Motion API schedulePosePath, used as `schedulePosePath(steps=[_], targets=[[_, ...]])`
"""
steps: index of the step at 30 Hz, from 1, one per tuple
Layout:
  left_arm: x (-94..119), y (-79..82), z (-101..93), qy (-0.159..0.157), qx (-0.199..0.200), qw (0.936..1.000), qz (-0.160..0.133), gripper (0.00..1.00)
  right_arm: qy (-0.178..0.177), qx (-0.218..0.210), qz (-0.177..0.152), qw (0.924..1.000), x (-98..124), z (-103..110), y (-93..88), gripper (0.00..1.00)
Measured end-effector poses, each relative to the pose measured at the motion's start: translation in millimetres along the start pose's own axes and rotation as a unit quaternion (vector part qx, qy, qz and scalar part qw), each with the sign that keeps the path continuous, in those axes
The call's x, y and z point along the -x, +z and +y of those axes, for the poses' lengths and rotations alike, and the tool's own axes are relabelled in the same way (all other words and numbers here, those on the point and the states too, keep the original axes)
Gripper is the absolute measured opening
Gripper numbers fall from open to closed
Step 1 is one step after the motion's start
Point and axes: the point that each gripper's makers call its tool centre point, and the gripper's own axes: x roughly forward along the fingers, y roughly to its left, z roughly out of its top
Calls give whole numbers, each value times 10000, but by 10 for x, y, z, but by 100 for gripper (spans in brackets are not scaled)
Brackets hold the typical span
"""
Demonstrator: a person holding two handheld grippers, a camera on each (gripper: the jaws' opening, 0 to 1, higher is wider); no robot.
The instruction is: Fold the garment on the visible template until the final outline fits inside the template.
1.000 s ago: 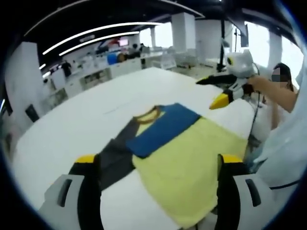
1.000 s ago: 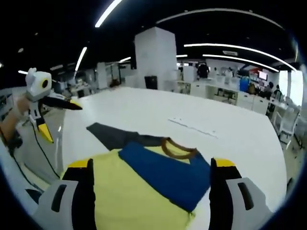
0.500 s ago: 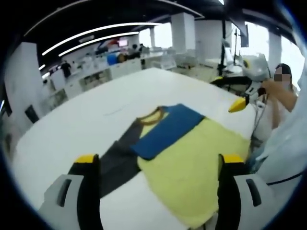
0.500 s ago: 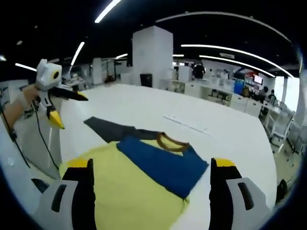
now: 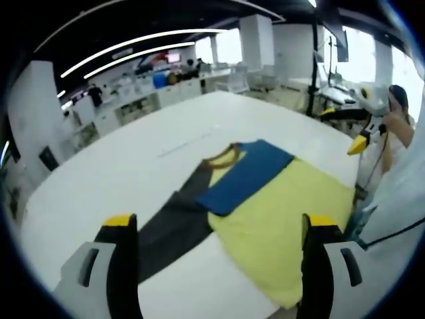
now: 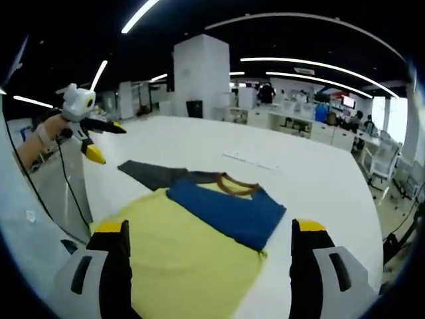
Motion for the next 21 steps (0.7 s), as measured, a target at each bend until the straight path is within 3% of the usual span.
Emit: schedulePosePath(steps=[10, 12, 21], targets=[[57, 8, 142, 27, 34, 10000, -54, 99, -21, 131, 127, 9998, 98, 59, -43, 100], [80, 41, 127, -91, 141, 9997, -180, 99, -48, 164, 202, 9997, 119, 58, -81, 100], [151, -11, 242, -12, 89, 9998, -161, 99, -7, -58, 148, 9999, 160, 121, -60, 100]])
